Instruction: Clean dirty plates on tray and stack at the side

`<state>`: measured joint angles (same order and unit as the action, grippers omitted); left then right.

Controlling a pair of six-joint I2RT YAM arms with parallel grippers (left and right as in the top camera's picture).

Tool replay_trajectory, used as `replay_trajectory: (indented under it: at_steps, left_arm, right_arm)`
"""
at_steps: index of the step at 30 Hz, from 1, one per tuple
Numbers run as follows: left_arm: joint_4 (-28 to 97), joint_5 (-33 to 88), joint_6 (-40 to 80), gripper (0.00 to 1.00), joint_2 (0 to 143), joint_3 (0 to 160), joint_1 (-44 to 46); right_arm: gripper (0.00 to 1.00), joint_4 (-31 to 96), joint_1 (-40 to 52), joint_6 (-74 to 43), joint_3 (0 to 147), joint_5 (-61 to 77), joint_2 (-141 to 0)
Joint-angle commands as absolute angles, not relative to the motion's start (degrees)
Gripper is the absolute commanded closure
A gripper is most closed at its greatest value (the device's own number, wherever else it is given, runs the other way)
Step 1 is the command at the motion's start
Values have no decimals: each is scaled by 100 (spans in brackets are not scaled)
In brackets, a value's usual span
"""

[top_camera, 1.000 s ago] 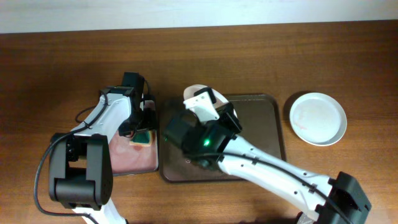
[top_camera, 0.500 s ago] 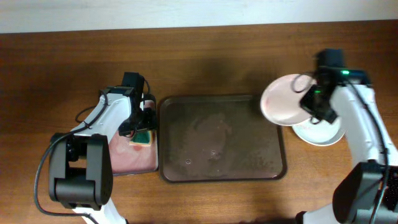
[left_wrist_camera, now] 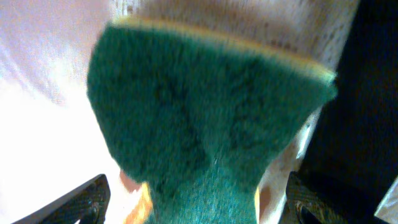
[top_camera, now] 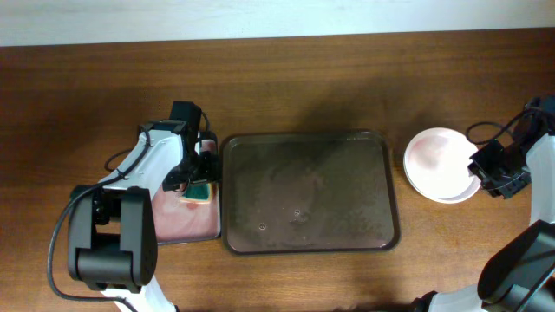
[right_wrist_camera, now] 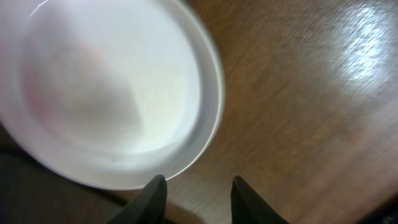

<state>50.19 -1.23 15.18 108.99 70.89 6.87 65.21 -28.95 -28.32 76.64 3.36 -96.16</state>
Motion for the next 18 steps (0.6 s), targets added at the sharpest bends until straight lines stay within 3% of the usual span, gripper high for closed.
replay_trajectory:
  at_steps: [1,4,5,8,9,10,13,18]
  left_arm:
    - [5129,-84,1490,10,10479,7389,668]
    - [5131,-73,1492,5,9937,7588,670]
    - [5151,-12,1492,1,9824,7592,663]
    - [5489,395,1496,0,9692,7592,565]
    - [5798,493,1573,0,9692,7592,493]
    - [6180,521,1579,1,9692,7592,408]
    - [7295,515,1575,1,9692,7592,222]
    - [8053,451,1518,1,9529,7559,224]
  right_arm:
    - [58,6375,-2838,-1612,7629,1994,-9649]
    - [41,6309,-2241,-443,7629,3127,-9649]
    - [38,6316,-1872,-196,7629,3079,-9649]
    - [25,6438,-961,-126,7629,2235,-9649]
    - [17,6573,-598,-128,7629,1813,-9649]
    - [1,6742,-305,-130,7629,1420,-9649]
    - [1,7207,290,-220,7629,1131,-9647]
    - [1,7848,375,-239,7599,1155,-9467]
